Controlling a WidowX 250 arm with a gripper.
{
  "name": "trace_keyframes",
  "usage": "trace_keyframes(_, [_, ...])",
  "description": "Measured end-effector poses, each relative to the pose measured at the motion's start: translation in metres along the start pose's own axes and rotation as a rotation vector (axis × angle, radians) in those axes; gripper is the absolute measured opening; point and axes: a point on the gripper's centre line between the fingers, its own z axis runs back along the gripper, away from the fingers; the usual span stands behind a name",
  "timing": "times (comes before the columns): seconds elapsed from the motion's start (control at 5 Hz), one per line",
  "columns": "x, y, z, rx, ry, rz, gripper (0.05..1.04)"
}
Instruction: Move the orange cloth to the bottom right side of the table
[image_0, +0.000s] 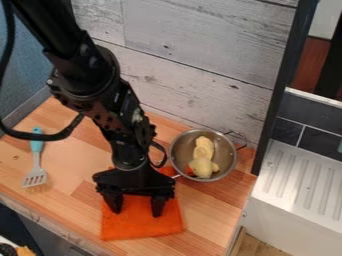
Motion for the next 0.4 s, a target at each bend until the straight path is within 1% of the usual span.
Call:
trace_keyframes(0.2, [-0.011, -0.024, -0.001, -0.032, 0.014, -0.08, 1.001])
trace_keyframes(0.4, [-0.015, -0.044, 0.0, -0.063, 0.026, -0.119, 1.001])
